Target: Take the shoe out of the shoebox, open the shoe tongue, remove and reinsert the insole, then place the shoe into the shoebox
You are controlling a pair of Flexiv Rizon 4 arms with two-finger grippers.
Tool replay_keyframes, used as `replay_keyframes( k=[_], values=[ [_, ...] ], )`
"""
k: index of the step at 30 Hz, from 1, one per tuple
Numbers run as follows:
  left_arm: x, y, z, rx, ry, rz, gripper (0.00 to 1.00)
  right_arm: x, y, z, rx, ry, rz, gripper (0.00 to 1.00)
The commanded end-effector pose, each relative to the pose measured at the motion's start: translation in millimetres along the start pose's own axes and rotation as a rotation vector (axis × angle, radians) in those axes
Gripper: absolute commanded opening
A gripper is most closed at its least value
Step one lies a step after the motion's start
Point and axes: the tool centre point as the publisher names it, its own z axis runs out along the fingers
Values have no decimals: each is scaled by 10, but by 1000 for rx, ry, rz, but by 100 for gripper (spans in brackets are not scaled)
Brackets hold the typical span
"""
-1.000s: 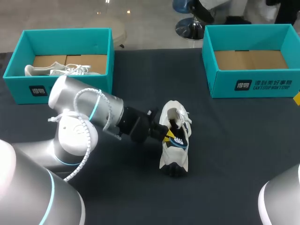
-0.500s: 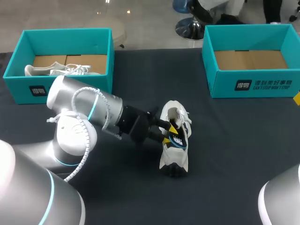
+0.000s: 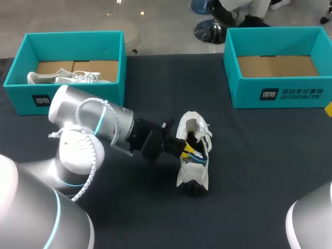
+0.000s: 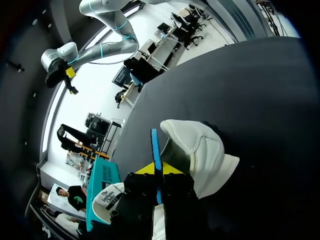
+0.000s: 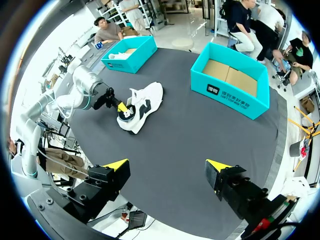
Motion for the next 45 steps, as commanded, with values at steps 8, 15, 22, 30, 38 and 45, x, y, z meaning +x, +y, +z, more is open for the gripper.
replay_keyframes(
  k=[8, 15, 22, 30, 38, 45],
  values=[
    [12, 224, 61, -31, 33, 10, 0, -13, 34, -4, 8, 1, 0, 100],
    [38, 228, 83, -32, 41, 5, 0, -13, 34, -4, 8, 1, 0, 100],
    [75, 149, 7, -24, 35, -1, 17, -13, 34, -4, 8, 1, 0, 100],
    [80, 58, -58, -14, 20, -7, 28, -13, 34, -4, 8, 1, 0, 100],
    [57, -16, -69, 0, 14, 6, 18, -13, 34, -4, 8, 1, 0, 100],
    [69, -51, -56, 10, 23, 15, 15, -13, 34, -4, 8, 1, 0, 100]
  ],
)
